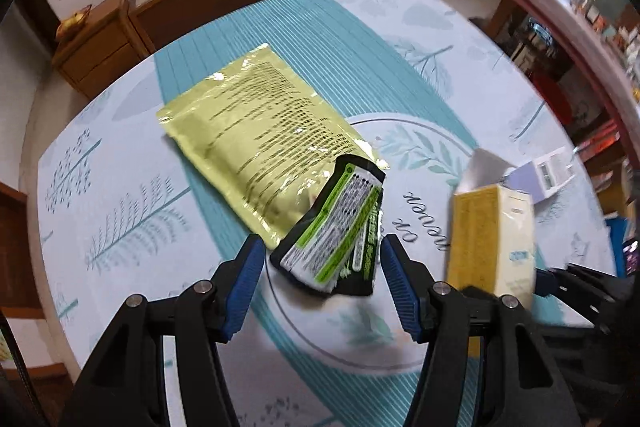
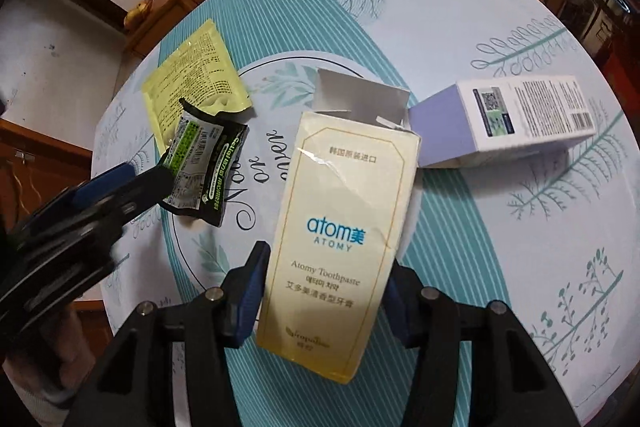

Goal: Collect trash
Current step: 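Grasp the black tube packet with the left gripper while the right grasps the Atomy toothpaste box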

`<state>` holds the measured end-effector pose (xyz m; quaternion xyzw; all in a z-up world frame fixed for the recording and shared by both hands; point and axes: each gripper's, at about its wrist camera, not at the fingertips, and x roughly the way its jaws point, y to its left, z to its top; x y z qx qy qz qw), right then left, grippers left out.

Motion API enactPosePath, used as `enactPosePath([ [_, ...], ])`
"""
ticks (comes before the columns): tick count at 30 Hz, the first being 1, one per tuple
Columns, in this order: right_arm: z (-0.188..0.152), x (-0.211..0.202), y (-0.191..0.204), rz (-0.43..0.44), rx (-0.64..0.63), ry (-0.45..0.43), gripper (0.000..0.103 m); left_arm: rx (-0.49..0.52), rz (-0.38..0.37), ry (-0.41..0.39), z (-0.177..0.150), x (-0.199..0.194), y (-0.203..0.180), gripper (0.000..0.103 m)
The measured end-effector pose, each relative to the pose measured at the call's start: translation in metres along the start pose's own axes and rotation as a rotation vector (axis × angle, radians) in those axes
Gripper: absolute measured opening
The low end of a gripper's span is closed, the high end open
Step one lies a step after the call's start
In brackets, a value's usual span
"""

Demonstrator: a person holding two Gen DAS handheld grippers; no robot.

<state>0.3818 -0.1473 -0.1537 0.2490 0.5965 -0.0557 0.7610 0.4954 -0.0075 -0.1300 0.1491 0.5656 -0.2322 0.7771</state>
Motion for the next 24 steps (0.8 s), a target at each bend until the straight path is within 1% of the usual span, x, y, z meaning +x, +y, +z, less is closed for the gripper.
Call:
enactPosePath([
  [1, -0.002, -0.001, 0.000, -0.001, -0.005, -0.006, 0.053, 0.012, 0.011, 0.006, 0.002, 0.006, -0.003, 0.057],
  [2, -0.003, -0.002, 0.000, -0.001, -0.009, -0.010, 0.053, 0.020, 0.017, 0.012, 0.004, 0.011, -0.006, 0.048],
  [3, -0.005, -0.002, 0.000, -0.004, -0.018, -0.017, 0.053, 0.025, 0.019, 0.021, 0.005, 0.016, -0.008, 0.032],
  [4, -0.004, -0.001, 0.004, -0.005, -0.024, -0.019, 0.053, 0.028, 0.014, 0.042, 0.004, 0.020, -0.011, 0.023],
  [5, -0.004, 0.000, 0.005, -0.004, -0.028, -0.020, 0.053, 0.021, 0.005, 0.060, 0.002, 0.023, -0.012, 0.016],
  [6, -0.006, 0.000, 0.005, -0.001, -0.033, -0.020, 0.052, 0.016, -0.004, 0.050, 0.000, 0.021, -0.012, 0.016],
  [7, -0.008, 0.000, 0.006, 0.002, -0.034, -0.018, 0.052, 0.012, -0.032, 0.032, -0.004, 0.015, -0.014, 0.014],
  [9, -0.013, -0.001, 0.005, 0.010, -0.039, -0.011, 0.052, 0.001, -0.098, 0.024, -0.013, 0.006, -0.015, 0.013],
  [10, -0.013, -0.002, 0.004, 0.013, -0.038, -0.007, 0.052, -0.011, -0.119, 0.018, -0.019, 0.000, -0.014, 0.013],
  [14, -0.028, -0.009, -0.001, 0.048, -0.035, 0.004, 0.052, -0.059, -0.163, 0.004, -0.046, -0.022, -0.011, 0.013],
  [16, -0.038, -0.017, -0.006, 0.075, -0.036, 0.005, 0.052, -0.086, -0.163, 0.000, -0.062, -0.034, -0.010, 0.013],
  [18, -0.049, -0.026, -0.010, 0.095, -0.040, 0.003, 0.052, -0.122, -0.160, -0.004, -0.085, -0.051, -0.012, 0.013],
  [19, -0.055, -0.032, -0.011, 0.106, -0.045, 0.003, 0.052, -0.132, -0.158, -0.006, -0.090, -0.055, -0.016, 0.013],
  [23, -0.084, -0.059, -0.024, 0.141, -0.066, 0.007, 0.052, -0.182, -0.128, -0.040, -0.140, -0.096, -0.032, 0.013],
  [24, -0.093, -0.067, -0.028, 0.150, -0.073, 0.010, 0.052, -0.188, -0.124, -0.044, -0.147, -0.101, -0.035, 0.013],
])
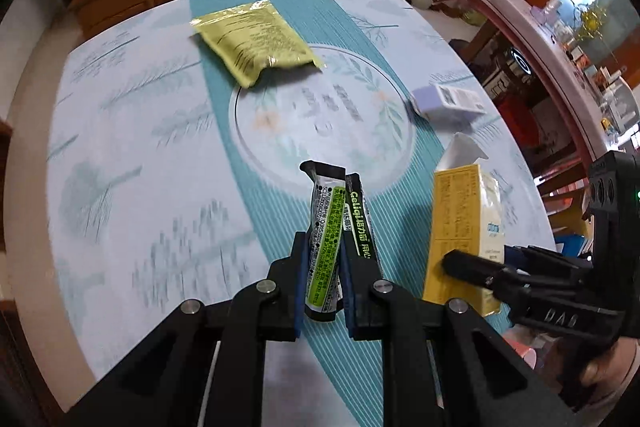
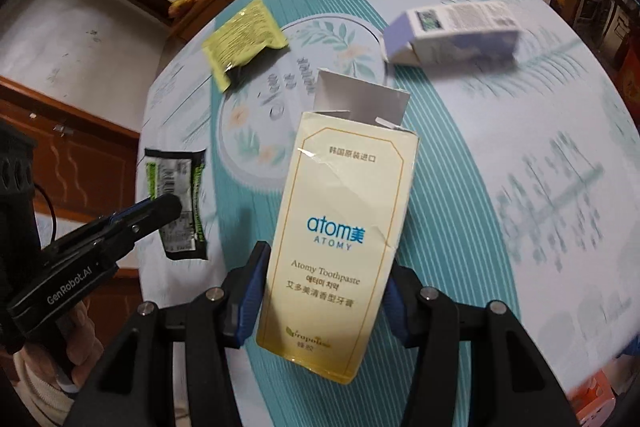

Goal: Collect trash
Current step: 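Grasp the black tube packet with the left gripper while the right grasps the Atomy toothpaste box, then carry both items down over the black bin and open both grippers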

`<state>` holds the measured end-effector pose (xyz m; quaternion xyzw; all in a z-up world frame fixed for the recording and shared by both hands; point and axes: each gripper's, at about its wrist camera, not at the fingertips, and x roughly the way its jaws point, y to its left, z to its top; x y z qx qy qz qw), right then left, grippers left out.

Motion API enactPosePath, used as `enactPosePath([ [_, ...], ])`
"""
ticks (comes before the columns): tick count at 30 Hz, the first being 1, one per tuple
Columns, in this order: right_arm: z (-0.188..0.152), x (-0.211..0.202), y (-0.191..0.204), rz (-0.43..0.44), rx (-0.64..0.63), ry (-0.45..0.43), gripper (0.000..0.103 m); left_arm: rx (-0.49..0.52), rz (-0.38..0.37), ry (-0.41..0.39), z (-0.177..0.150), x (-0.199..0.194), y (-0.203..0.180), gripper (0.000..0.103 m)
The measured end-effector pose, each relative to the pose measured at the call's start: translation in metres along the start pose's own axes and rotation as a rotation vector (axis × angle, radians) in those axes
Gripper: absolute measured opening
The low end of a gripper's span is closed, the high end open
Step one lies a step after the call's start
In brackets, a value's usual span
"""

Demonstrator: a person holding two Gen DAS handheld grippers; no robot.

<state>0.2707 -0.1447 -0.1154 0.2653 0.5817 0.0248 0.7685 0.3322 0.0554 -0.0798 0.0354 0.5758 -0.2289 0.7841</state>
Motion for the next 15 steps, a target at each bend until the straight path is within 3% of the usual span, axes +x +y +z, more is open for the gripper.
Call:
enactPosePath([
  [5, -0.045, -0.046, -0.011, 0.037, -0.074, -0.001, 0.052, -0.019, 0.035, -0.046, -0.060, -0.041, -0.040, 0.013],
  [15, -0.134, -0.135, -0.063, 0.080, -0.146, -0.053, 0.052, 0.008, 0.046, -0.108, -0.144, -0.082, -0.139, 0.013],
])
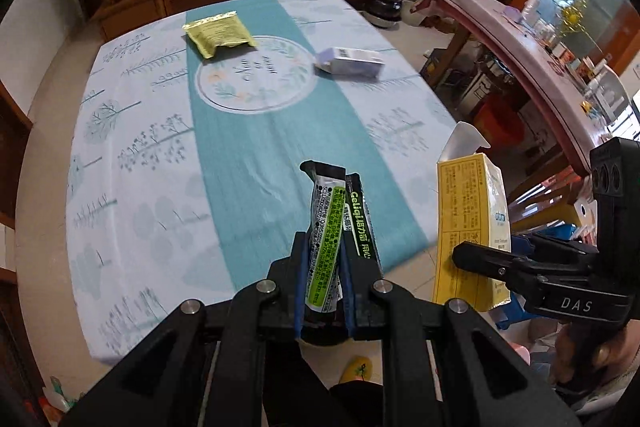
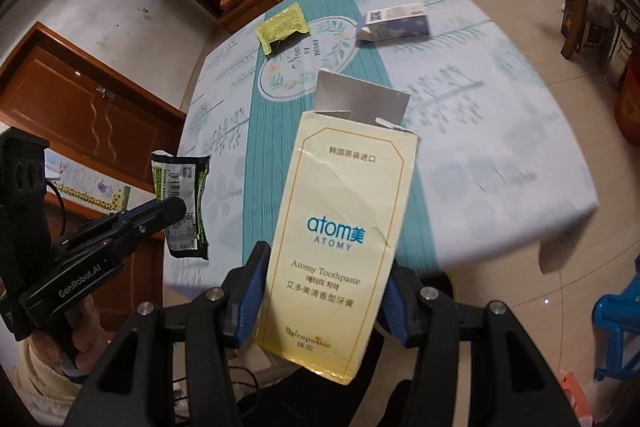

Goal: Collect trash
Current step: 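Carry both items down over the black bin and open both grippers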

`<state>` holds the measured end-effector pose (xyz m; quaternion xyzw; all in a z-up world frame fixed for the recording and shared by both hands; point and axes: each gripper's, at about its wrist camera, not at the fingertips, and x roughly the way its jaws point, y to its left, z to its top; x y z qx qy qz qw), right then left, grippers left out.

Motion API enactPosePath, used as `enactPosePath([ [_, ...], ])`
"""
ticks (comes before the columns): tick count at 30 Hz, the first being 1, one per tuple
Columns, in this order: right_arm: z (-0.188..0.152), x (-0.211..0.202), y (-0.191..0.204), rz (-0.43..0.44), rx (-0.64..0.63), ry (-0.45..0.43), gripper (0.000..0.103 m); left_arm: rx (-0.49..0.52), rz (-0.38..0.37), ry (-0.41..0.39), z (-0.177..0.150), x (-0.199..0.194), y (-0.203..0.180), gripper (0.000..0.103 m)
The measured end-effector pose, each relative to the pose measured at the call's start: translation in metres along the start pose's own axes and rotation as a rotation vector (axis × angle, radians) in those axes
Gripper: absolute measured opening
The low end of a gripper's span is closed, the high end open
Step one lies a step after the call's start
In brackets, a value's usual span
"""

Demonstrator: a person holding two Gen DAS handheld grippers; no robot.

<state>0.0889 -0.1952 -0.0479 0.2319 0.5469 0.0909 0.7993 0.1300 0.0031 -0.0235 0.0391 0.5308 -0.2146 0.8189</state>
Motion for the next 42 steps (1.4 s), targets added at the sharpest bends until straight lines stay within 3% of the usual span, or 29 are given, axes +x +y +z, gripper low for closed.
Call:
enactPosePath([
  [4, -0.026, -0.025, -0.014, 0.006, -0.012, -0.013, 0.052, 0.009, -0.003, -0.024, -0.025, -0.015, -0.035, 0.013],
  [9, -0.051, -0.042, -0.031, 0.012, -0.019, -0.011, 0.052, 0.020, 0.002, 0.003, -0.053, -0.018, -0.066, 0.013],
  [18, -0.085, -0.028, -0.053, 0.000, -0.012, 0.052, 0.052, 0.045, 0.024, 0.099, -0.091, 0.009, -0.086, 0.013],
  [24, -0.114, 0.021, -0.072, -0.042, 0.018, 0.162, 0.052, 0.064, 0.035, 0.172, -0.121, 0.063, -0.077, 0.013],
  [31, -0.150, 0.106, -0.100, -0.115, 0.004, 0.291, 0.052, 0.095, 0.015, 0.225, -0.159, 0.140, -0.069, 0.013],
  [42, -0.174, 0.198, -0.149, -0.194, 0.025, 0.374, 0.052, -0.005, 0.000, 0.240, -0.186, 0.259, -0.043, 0.015],
])
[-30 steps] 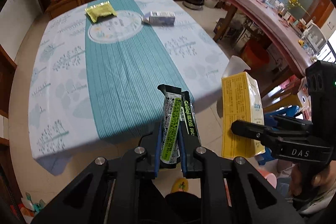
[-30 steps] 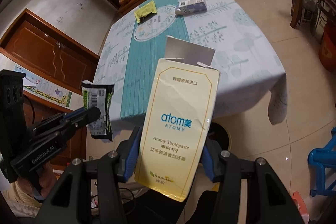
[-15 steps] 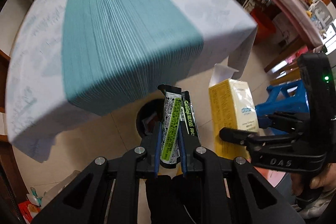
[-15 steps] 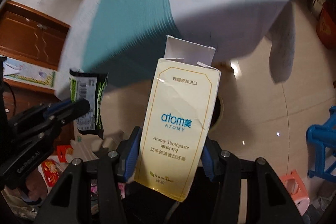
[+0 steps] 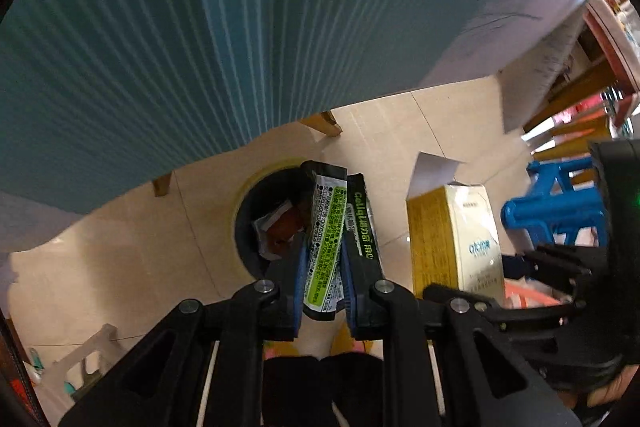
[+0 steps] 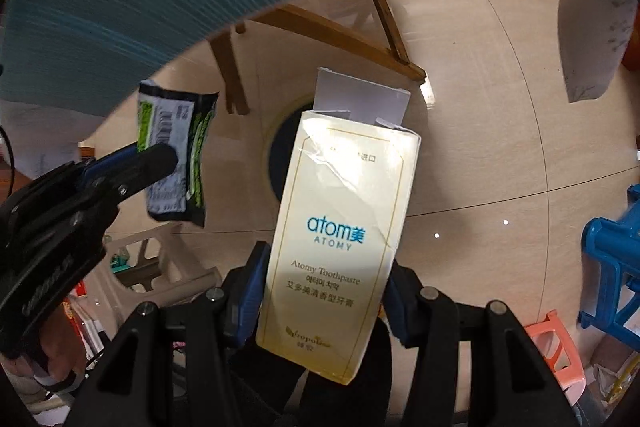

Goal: Collect trash
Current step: 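Carry both items down over the black bin and open both grippers, then raise both tools back above the table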

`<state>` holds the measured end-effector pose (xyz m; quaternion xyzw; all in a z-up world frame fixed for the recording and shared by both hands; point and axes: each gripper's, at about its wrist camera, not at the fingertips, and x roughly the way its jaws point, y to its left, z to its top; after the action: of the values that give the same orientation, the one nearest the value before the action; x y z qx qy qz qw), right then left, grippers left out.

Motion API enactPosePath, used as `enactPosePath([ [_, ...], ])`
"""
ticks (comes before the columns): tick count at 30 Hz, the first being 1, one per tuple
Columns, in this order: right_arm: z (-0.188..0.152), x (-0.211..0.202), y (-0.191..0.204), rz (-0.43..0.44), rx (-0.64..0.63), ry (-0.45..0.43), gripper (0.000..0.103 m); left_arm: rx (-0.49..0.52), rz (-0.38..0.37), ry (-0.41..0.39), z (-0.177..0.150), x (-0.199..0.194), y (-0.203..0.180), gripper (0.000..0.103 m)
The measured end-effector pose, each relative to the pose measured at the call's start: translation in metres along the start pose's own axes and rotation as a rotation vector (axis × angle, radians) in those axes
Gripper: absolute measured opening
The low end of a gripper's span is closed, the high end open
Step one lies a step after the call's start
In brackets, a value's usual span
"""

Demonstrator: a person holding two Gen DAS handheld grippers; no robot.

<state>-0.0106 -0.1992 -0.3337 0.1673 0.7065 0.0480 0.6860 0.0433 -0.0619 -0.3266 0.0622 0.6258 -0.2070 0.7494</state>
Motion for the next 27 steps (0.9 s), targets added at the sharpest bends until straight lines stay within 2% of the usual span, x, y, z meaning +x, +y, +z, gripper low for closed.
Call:
enactPosePath([
  [4, 0.009, 0.023, -0.010, -0.008, 0.025, -0.010, 0.052, -0.002, 0.010, -0.010, -0.005, 0.031, -0.002, 0.017],
  [7, 0.019, 0.040, -0.017, -0.011, 0.038, -0.019, 0.052, 0.004, 0.021, -0.013, -0.011, 0.049, 0.000, 0.023],
  [8, 0.022, 0.045, -0.018, -0.014, 0.040, -0.021, 0.052, 0.006, 0.024, -0.016, -0.013, 0.055, 0.000, 0.027],
  [10, 0.025, 0.057, -0.021, -0.025, 0.038, -0.024, 0.052, 0.009, 0.038, -0.009, -0.014, 0.066, 0.001, 0.045],
  [11, 0.028, 0.064, -0.022, -0.035, 0.034, -0.025, 0.052, 0.004, 0.053, -0.009, -0.012, 0.068, 0.003, 0.060],
  [12, 0.030, 0.070, -0.023, -0.042, 0.031, -0.027, 0.052, -0.008, 0.071, -0.015, -0.012, 0.070, 0.005, 0.070],
  [21, 0.031, 0.088, -0.020, -0.070, 0.015, -0.060, 0.052, 0.032, 0.139, -0.020, -0.021, 0.062, 0.009, 0.070],
  [27, 0.032, 0.088, -0.014, -0.045, 0.018, -0.084, 0.053, -0.018, 0.181, -0.041, -0.030, 0.042, 0.026, 0.070],
])
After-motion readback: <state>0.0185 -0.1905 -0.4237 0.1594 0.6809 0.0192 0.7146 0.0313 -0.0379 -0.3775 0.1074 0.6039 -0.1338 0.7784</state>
